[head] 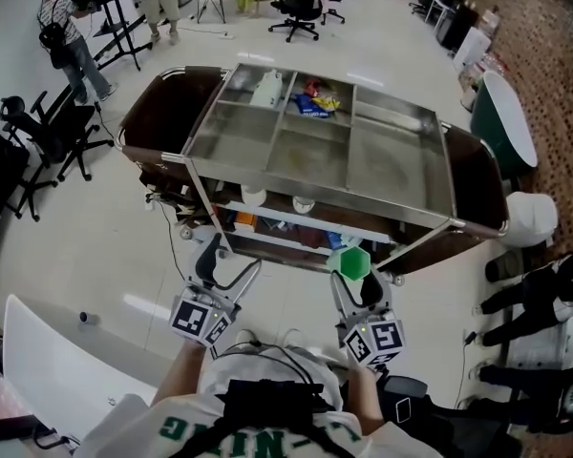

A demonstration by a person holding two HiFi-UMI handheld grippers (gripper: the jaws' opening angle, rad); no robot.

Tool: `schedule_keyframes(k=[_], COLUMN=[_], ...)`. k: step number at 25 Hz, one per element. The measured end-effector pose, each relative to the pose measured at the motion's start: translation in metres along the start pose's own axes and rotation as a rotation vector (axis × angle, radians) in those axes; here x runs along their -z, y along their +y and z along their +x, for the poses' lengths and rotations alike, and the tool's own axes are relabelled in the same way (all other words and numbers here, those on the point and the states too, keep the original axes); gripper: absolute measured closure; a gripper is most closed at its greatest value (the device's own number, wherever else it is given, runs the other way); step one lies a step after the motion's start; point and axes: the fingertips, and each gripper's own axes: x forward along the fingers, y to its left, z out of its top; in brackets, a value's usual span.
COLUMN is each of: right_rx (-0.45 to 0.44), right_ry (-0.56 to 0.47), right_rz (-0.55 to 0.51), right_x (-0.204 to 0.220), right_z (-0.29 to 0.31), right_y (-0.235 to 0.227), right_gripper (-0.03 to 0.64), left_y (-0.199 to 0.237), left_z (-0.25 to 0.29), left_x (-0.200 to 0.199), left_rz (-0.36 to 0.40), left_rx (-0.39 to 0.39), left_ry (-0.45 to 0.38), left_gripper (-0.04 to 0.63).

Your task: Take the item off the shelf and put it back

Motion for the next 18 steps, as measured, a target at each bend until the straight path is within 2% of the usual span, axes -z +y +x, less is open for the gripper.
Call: schedule_keyframes(k=[9, 13, 18], right_rx=[0.015, 0.019, 0.039], right_ry=[0.035, -0.005, 0.030], right_rz=[0.003, -0.004, -0.015], right_x=[0.019, 0.028, 0.074], right_z=[-0.001, 0.001, 0.011], right_y=[-0.005, -0.010, -0.023], right_gripper=[0.331, 0.331, 0.331], left_y=[0.000, 0.002, -0.006], left_z=[-0.002, 0.000, 0.013], left_x=[0.003, 0.017, 0.040], left_rz=[-0.030, -0.014, 0.003], left_rx=[-0.006, 0.001, 0.031], left_ry=[0.011, 0.037, 0.083], left_gripper=[0.218, 0.218, 0.218])
